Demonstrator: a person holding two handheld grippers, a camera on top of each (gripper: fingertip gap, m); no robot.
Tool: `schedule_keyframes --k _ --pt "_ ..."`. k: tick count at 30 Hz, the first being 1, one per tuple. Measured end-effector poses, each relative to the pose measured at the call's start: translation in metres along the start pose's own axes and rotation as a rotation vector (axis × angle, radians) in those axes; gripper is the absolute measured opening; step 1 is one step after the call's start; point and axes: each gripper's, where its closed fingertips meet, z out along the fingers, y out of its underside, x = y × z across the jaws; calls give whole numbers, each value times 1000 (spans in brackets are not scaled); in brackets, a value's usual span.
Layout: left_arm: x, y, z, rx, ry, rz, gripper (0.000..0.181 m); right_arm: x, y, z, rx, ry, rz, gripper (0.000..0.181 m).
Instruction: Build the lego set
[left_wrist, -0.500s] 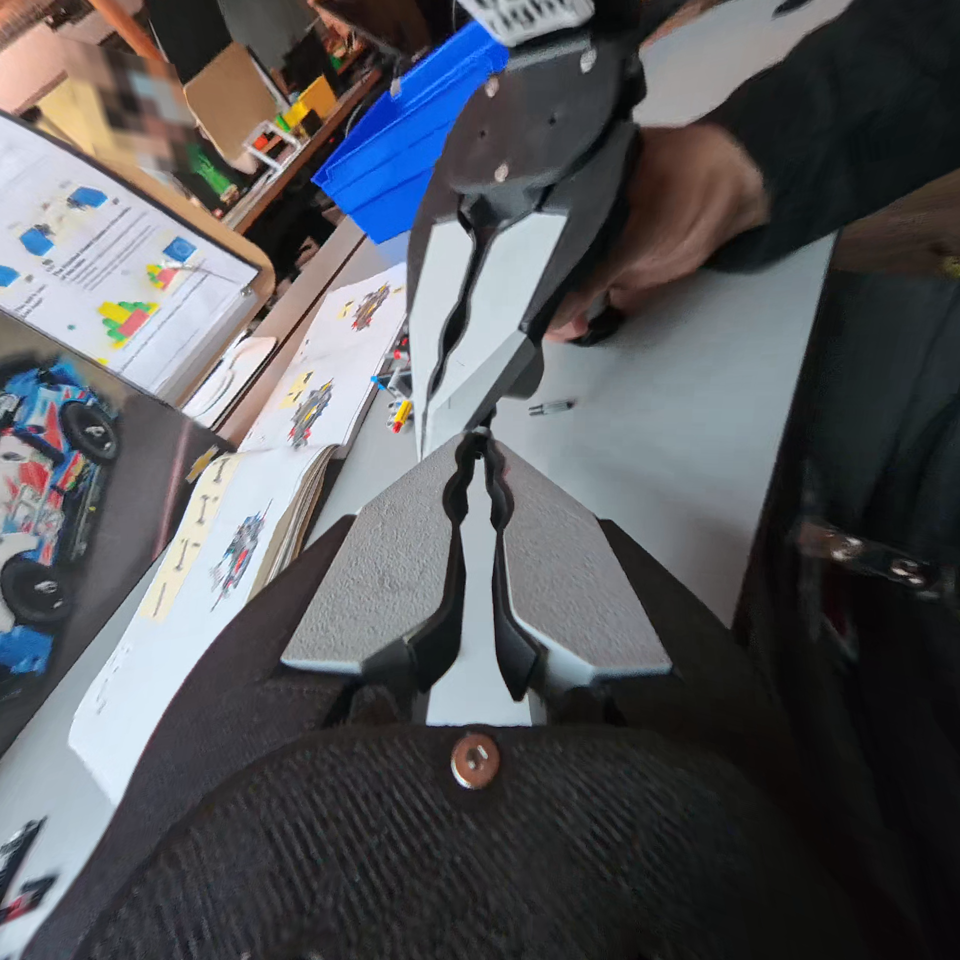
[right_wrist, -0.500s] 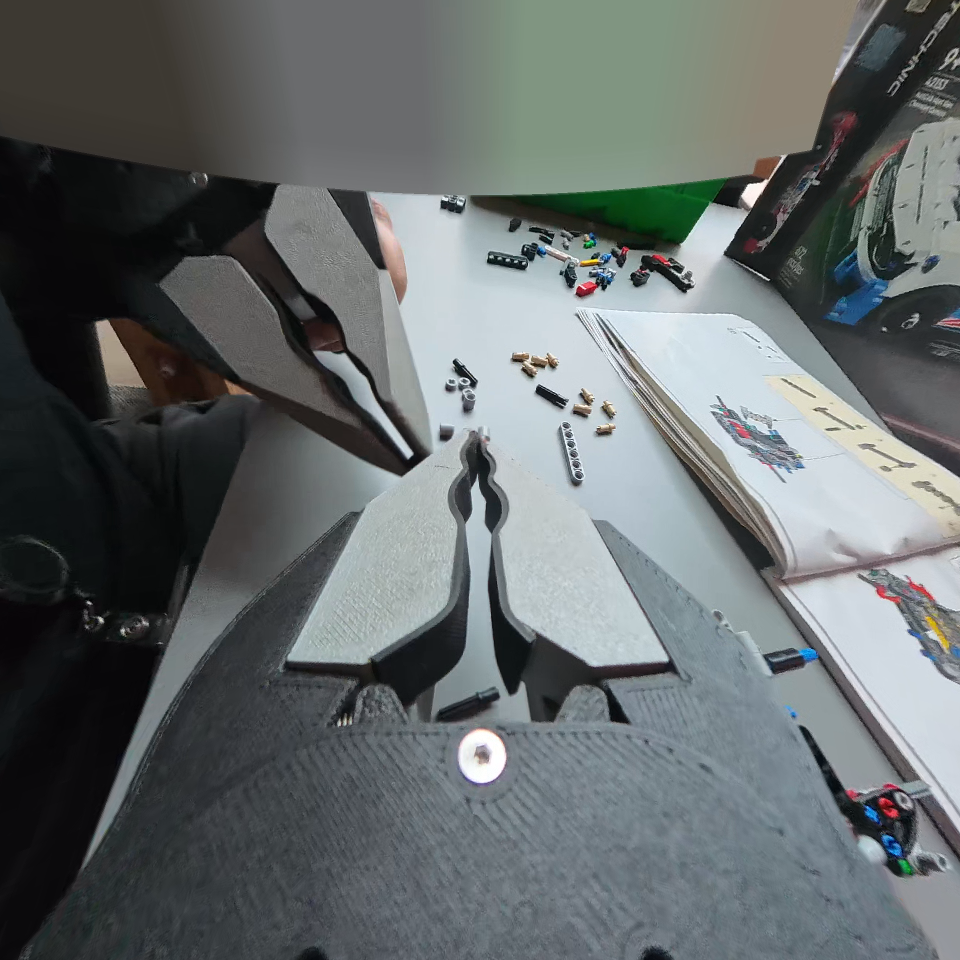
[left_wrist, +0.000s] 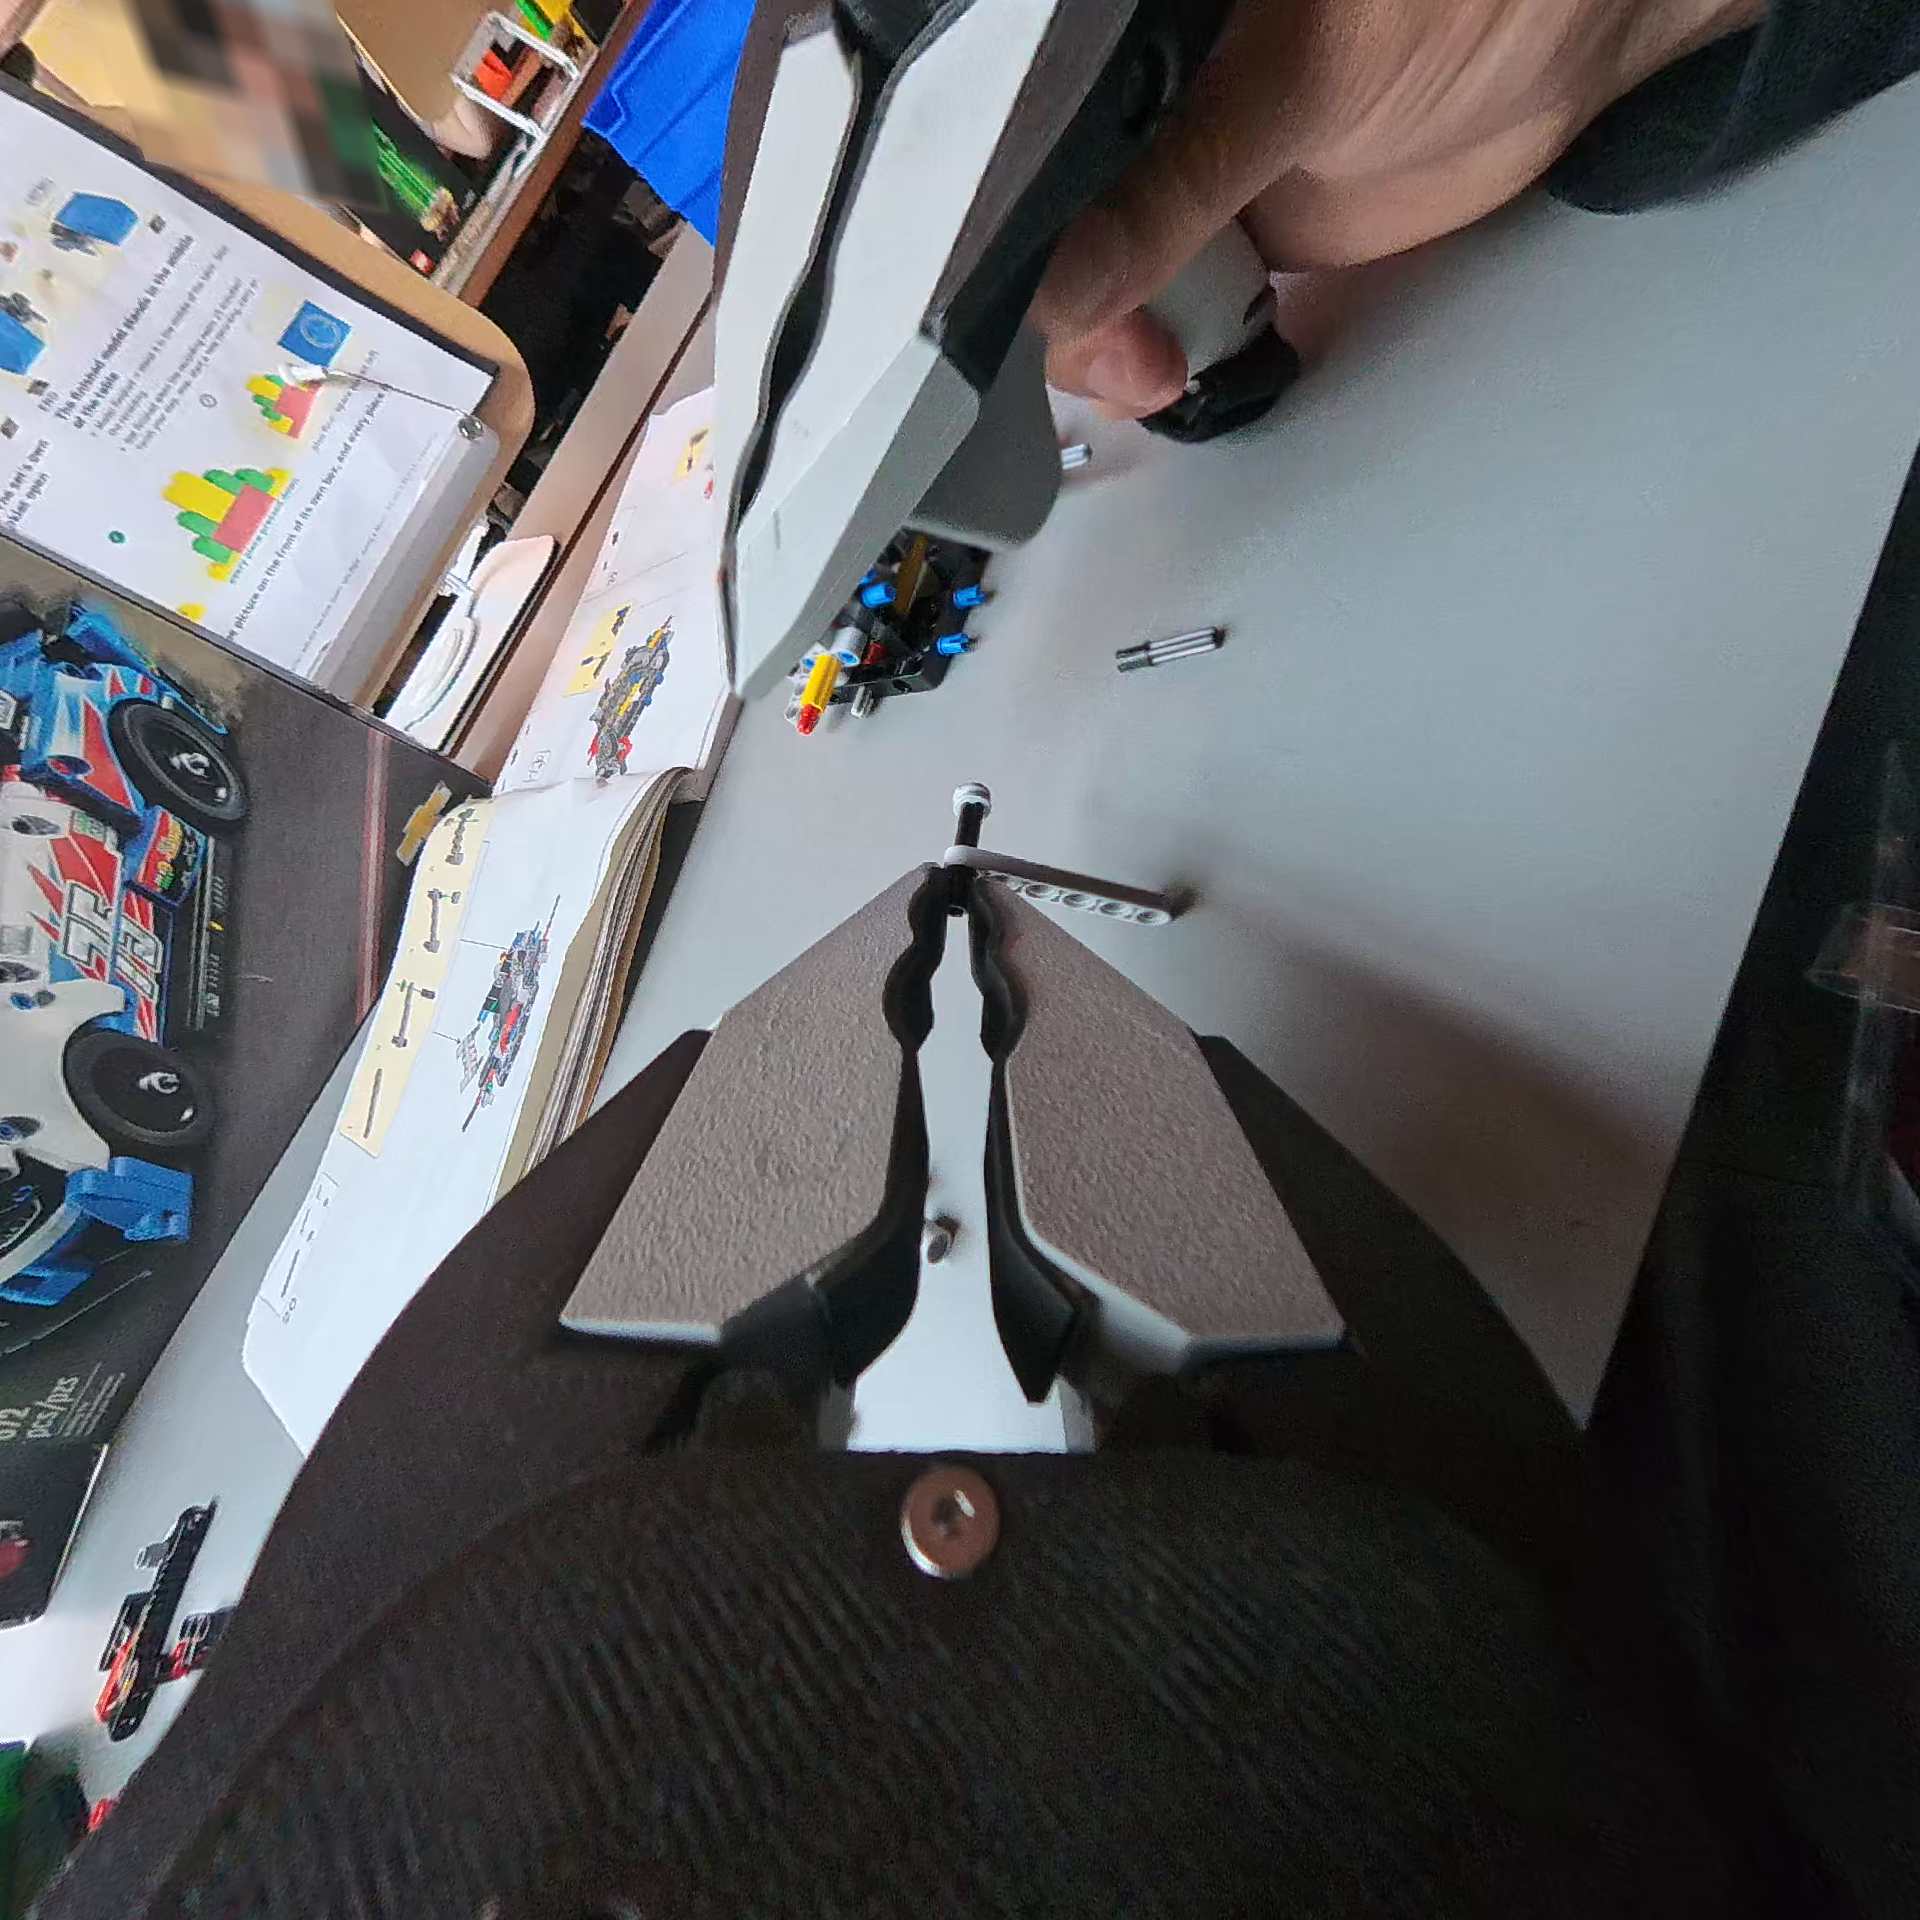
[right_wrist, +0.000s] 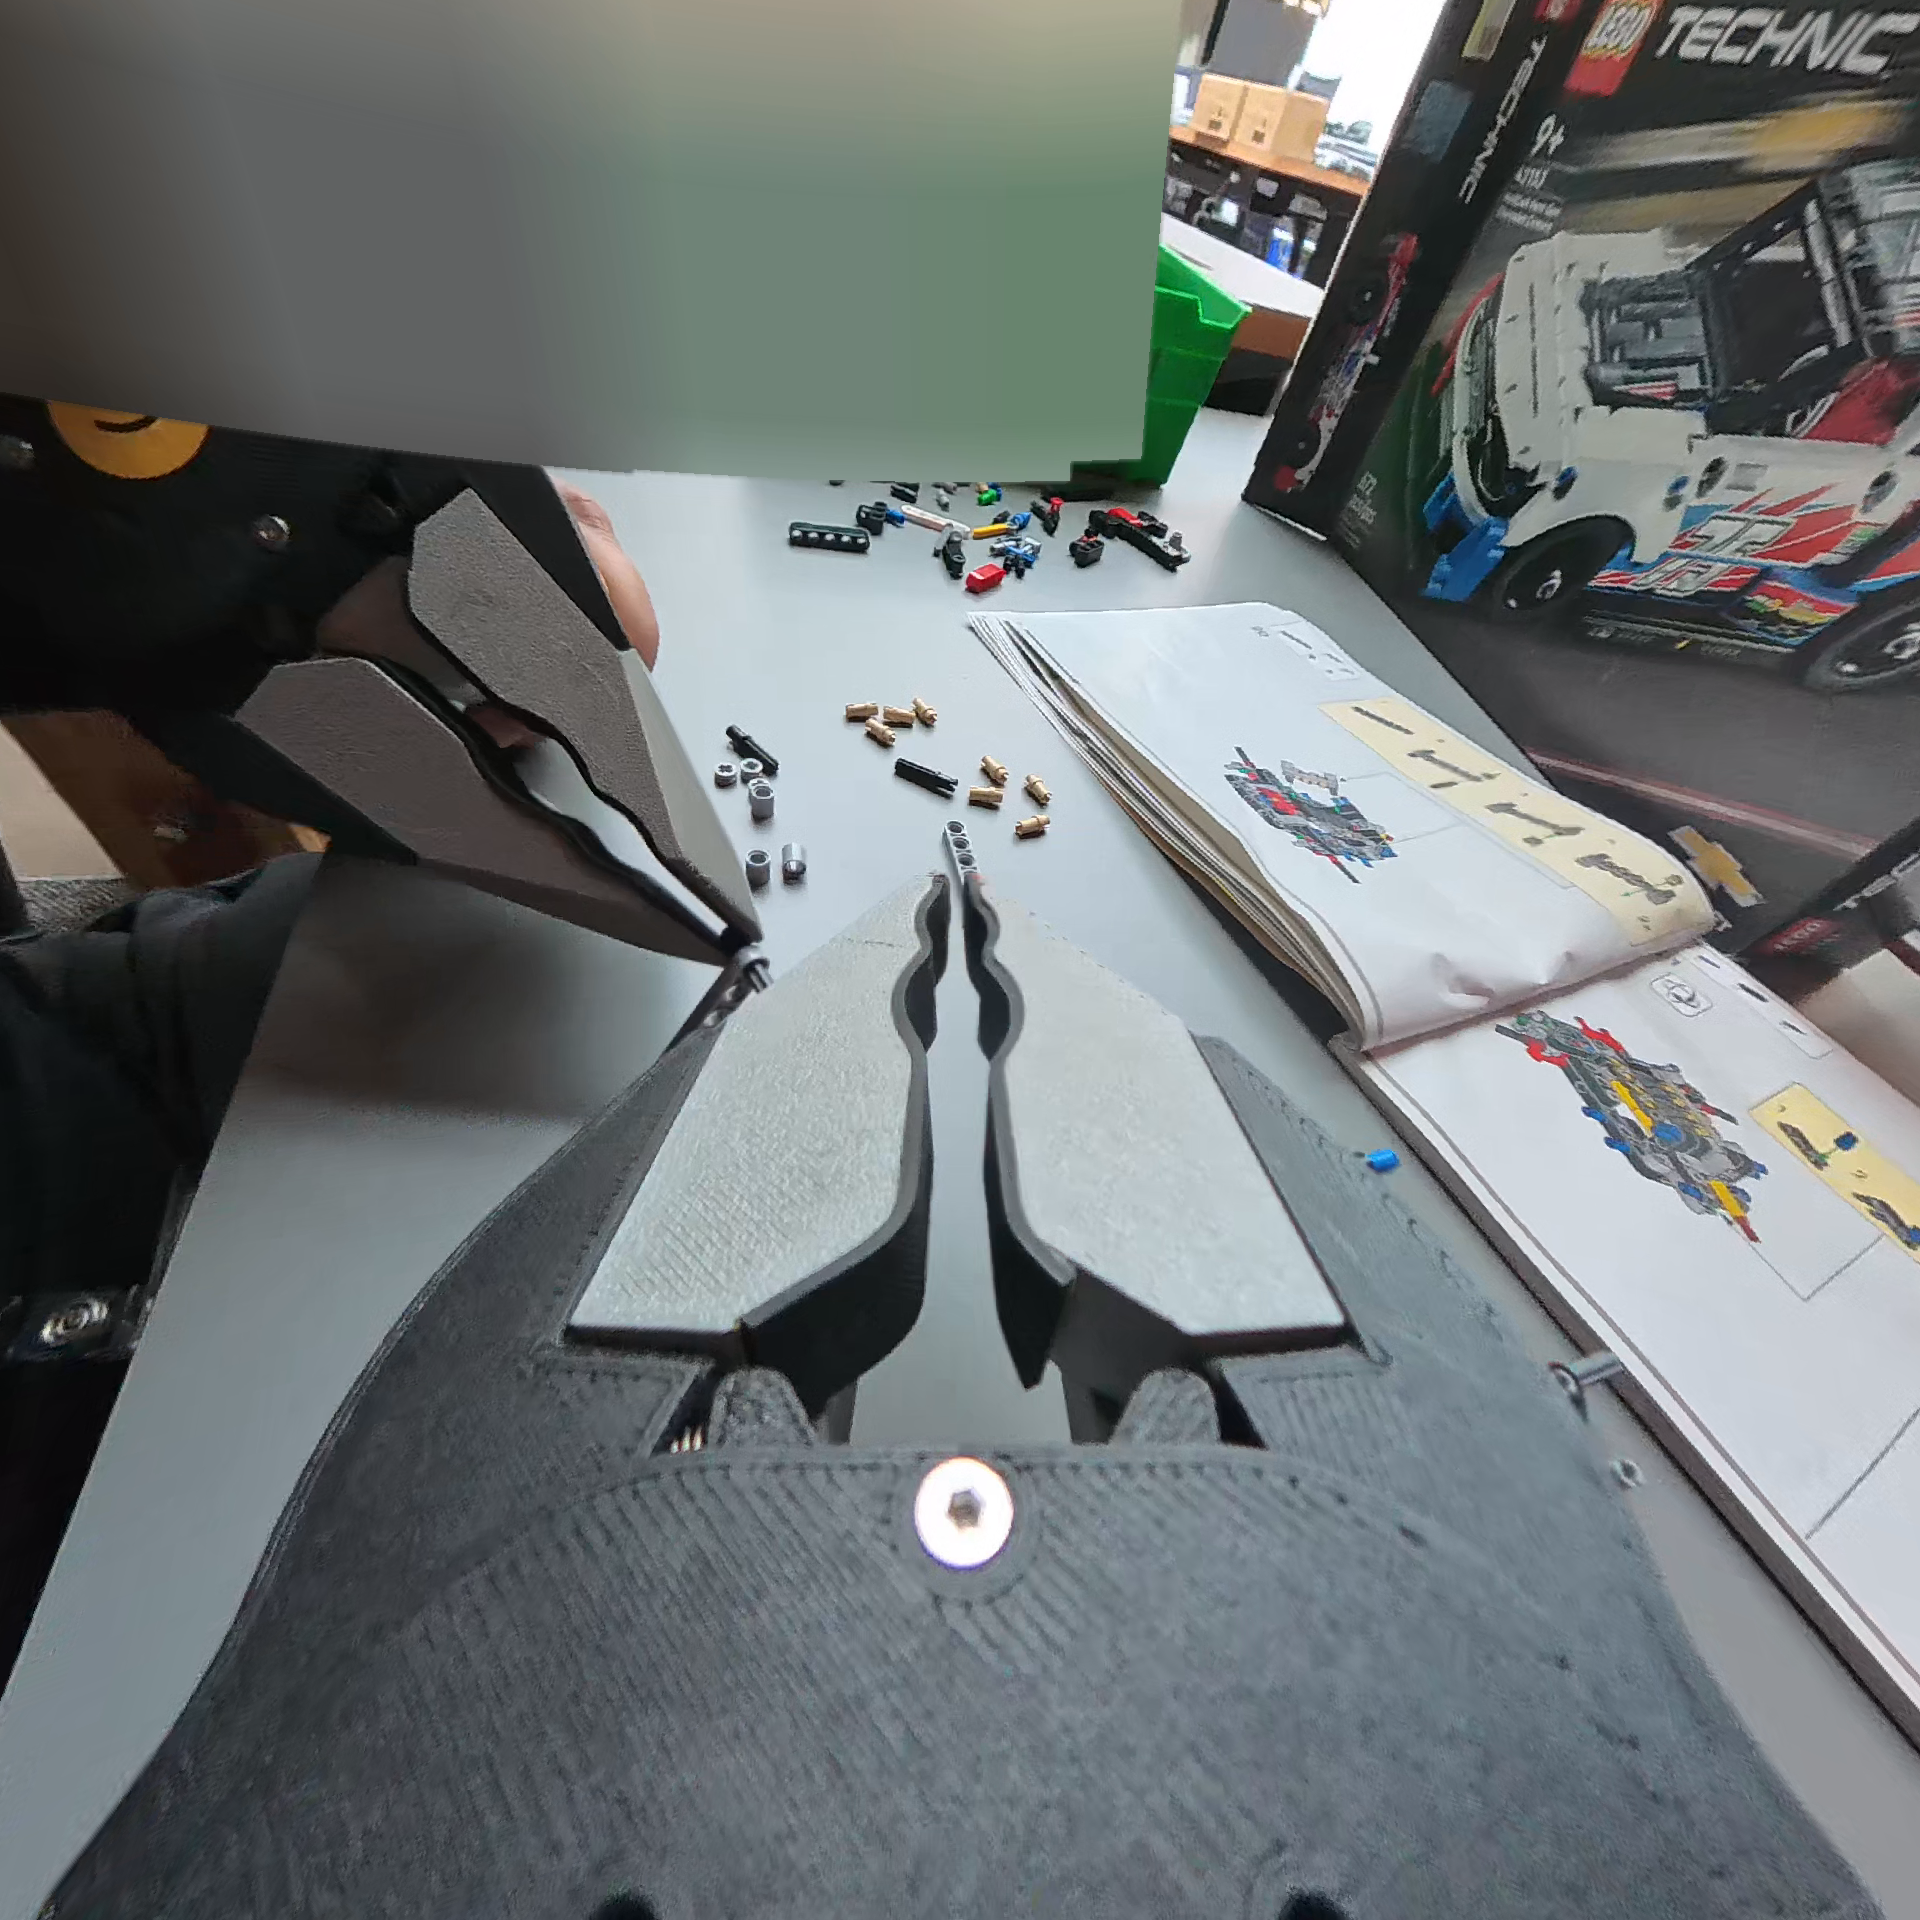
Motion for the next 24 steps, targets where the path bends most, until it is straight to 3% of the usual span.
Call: schedule_keyframes --k 7,10,16,24 --pt "-6 -7 -6 71 1 -41 1 -30 4 -24 -3 -261 27 12" --pt "-2 -14 -11 125 26 -27 2 -42 7 -25 -21 -352 10 9" --pt "4 -21 -19 195 77 -18 2 -55 11 -20 -46 -380 -63 17" --pt "9 -23 -20 204 105 -7 2 -61 12 -15 -50 -363 -136 4"
